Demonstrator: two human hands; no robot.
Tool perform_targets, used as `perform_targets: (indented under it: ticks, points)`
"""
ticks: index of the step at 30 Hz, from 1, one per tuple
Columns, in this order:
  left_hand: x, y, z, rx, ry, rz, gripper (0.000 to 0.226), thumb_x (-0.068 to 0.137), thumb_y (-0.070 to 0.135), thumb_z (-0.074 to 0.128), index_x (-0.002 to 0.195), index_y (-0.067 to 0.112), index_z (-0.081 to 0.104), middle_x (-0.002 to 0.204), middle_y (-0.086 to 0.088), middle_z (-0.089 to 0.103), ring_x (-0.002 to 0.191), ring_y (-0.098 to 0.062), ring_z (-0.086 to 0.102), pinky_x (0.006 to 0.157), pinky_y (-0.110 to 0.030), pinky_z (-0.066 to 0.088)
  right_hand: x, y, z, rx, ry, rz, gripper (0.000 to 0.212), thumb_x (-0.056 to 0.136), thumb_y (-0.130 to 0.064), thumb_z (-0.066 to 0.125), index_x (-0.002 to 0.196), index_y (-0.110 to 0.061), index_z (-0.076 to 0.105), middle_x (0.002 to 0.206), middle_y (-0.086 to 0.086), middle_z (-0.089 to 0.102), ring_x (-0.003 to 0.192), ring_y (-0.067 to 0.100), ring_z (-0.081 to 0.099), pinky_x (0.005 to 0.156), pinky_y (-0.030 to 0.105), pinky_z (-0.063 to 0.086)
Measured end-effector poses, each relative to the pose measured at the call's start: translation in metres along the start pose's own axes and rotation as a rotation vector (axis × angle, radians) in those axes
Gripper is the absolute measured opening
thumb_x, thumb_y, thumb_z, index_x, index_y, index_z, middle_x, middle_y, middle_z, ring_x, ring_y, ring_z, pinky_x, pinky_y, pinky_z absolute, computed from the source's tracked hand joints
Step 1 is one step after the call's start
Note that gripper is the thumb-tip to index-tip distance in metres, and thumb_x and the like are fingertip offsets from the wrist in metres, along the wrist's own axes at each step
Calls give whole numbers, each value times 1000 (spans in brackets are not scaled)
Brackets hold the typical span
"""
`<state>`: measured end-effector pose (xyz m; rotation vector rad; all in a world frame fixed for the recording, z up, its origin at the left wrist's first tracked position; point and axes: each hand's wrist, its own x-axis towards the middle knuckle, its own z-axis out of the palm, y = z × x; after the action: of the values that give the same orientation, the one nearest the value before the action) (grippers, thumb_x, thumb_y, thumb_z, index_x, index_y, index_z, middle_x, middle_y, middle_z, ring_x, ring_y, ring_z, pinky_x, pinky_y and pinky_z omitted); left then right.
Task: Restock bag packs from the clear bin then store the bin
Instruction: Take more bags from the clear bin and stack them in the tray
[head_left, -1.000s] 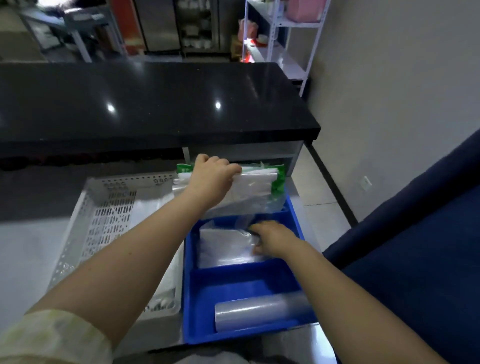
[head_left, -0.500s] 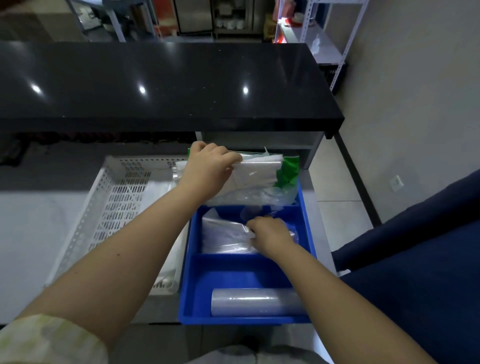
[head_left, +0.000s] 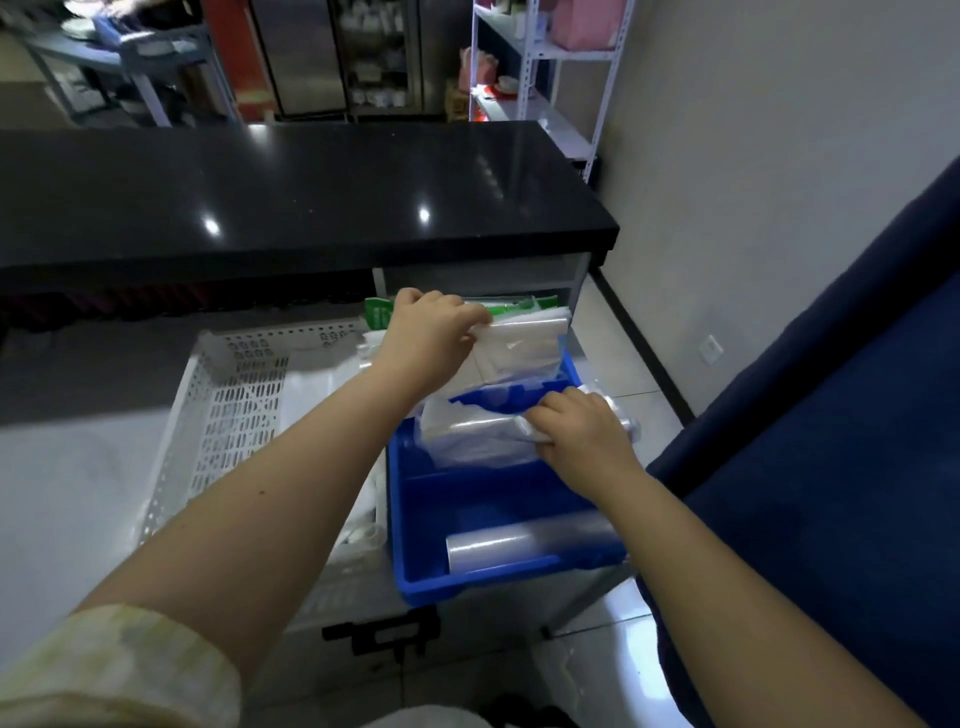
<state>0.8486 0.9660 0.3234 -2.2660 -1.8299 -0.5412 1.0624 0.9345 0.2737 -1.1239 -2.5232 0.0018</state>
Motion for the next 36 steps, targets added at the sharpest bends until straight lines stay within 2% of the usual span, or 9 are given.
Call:
perform_targets:
  ticks: [6,8,11,15,18,21,26,31,36]
  points:
    - [0,37,7,-82,-53,10,27,91,24,57,117,29,62,110,1,68,105,-25,58,95,-40,30,-30,10,-27,-69,-1,46,17,62,-1,73,73,-9,63,72,7,62,65,27,53,60,36,42]
    - [1,50,14,-131,-48,15,26,90,21,58,115,27,63,108,2,68,102,-24,59,93,-39,29,-35,17,-32,-75,15,51,18,60,0,73,72,-9,63,71,7,62,64,28,52,59,34,38]
    - [-1,58,28,-153,-90,-5,26,89,20,58,113,27,64,108,2,68,101,-24,59,91,-38,27,-38,28,-34,-72,21,68,22,54,2,75,70,-9,63,69,8,61,62,30,54,56,35,40]
    - [-13,48,54,-123,-257,-58,24,91,24,58,113,32,62,104,3,69,97,-21,58,95,-40,30,-39,36,-25,-79,-22,56,25,49,3,76,66,-8,61,66,9,59,59,30,53,53,36,42]
    - [-23,34,72,-143,-417,-121,24,92,25,57,115,33,61,111,3,69,102,-22,59,99,-43,30,-39,42,-16,-75,-55,45,26,49,2,77,68,-8,63,68,8,61,60,31,54,54,37,43]
    - [-31,25,84,-160,-454,-139,28,92,26,55,118,34,59,114,0,67,103,-25,58,94,-43,32,-38,46,-9,-40,-59,65,25,50,3,76,67,-7,60,68,8,59,61,30,52,55,38,44]
    - [-28,12,69,-190,-307,-219,34,89,30,62,123,31,58,122,-2,63,111,-27,55,96,-47,41,-24,51,-4,22,-92,72,21,56,4,73,72,-5,63,72,11,61,67,32,54,62,40,41]
    - [-17,-6,20,-217,-80,-248,26,93,35,54,116,27,64,115,1,66,109,-23,57,92,-44,44,13,49,-6,63,-61,45,15,63,6,67,73,-3,63,73,14,61,70,34,55,62,40,42]
    - [-22,-2,-8,-260,74,-193,40,85,49,61,118,25,61,116,2,63,109,-18,54,92,-40,44,67,49,-2,56,8,39,14,77,-5,63,91,-6,66,88,12,63,83,32,53,72,41,42]
